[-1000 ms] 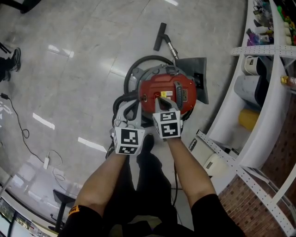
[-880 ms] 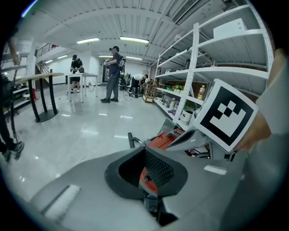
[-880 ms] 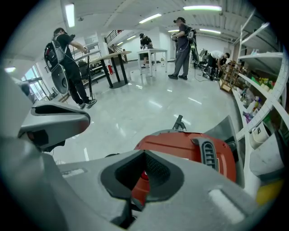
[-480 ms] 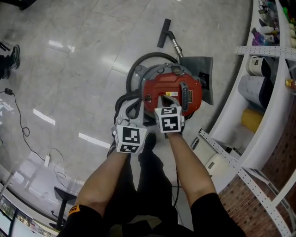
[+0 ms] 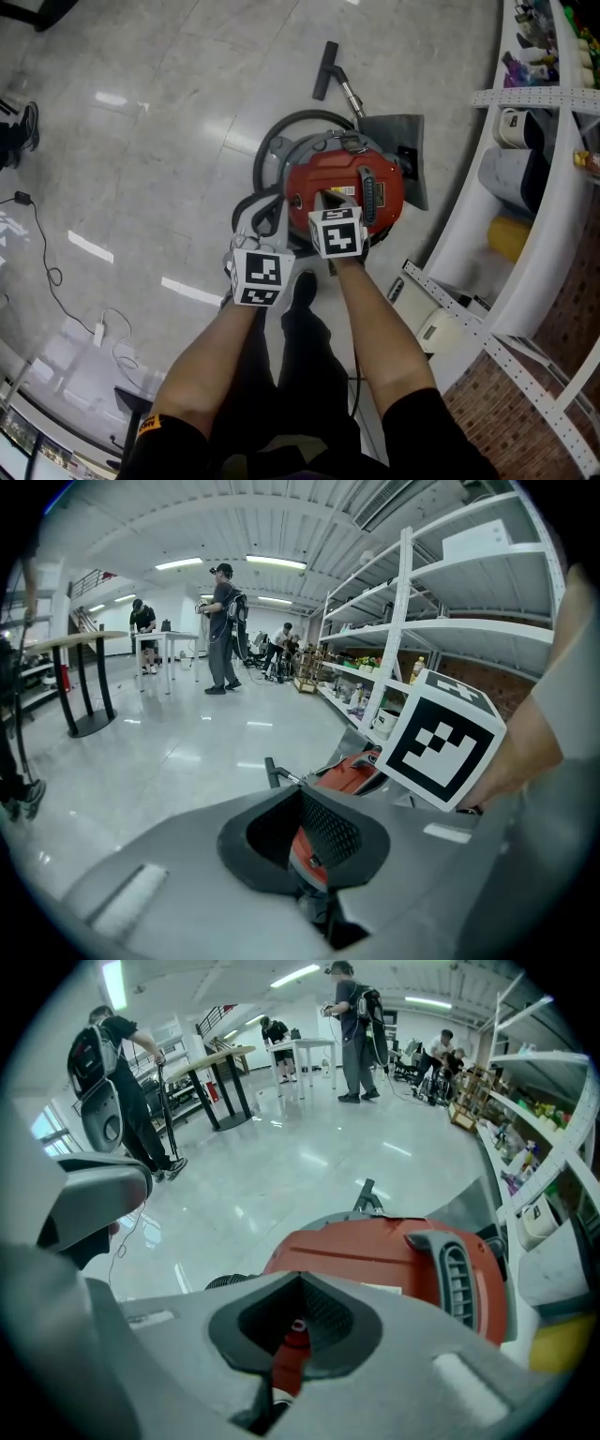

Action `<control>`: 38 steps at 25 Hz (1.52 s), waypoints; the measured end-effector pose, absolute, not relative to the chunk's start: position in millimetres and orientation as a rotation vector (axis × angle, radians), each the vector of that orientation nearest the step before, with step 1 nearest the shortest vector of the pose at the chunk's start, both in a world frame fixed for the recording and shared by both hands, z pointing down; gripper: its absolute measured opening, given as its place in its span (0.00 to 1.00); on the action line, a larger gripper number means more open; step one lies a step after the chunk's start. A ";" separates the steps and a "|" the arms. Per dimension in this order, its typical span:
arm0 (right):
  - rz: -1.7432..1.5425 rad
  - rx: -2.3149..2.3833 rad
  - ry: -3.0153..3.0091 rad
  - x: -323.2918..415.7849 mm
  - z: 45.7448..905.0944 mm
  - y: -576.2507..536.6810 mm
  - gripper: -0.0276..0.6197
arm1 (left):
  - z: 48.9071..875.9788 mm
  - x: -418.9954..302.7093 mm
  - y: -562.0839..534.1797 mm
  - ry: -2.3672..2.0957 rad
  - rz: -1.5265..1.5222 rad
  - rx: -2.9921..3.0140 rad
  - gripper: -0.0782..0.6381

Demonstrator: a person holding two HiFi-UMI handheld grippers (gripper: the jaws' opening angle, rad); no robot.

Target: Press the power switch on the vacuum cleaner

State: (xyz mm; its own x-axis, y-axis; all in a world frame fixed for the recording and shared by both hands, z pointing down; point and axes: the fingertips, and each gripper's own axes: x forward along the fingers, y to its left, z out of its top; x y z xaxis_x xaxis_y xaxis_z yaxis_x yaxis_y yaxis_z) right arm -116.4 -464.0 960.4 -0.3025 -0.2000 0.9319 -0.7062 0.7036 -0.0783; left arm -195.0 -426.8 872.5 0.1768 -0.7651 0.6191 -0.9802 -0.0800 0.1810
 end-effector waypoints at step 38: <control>0.361 0.840 -2.556 -14.5 539.1 -344.5 0.03 | 532.2 -103.9 -284.9 -1.994 0.278 1.908 0.13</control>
State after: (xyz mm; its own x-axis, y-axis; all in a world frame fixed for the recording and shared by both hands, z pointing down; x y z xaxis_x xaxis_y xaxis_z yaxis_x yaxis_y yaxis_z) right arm -14.5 -344.5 539.1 -0.7274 -0.5017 0.4681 -0.6116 0.7834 -0.1109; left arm -103.9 -284.9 532.2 -0.0187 -0.9199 0.3916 -0.9919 0.0662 0.1081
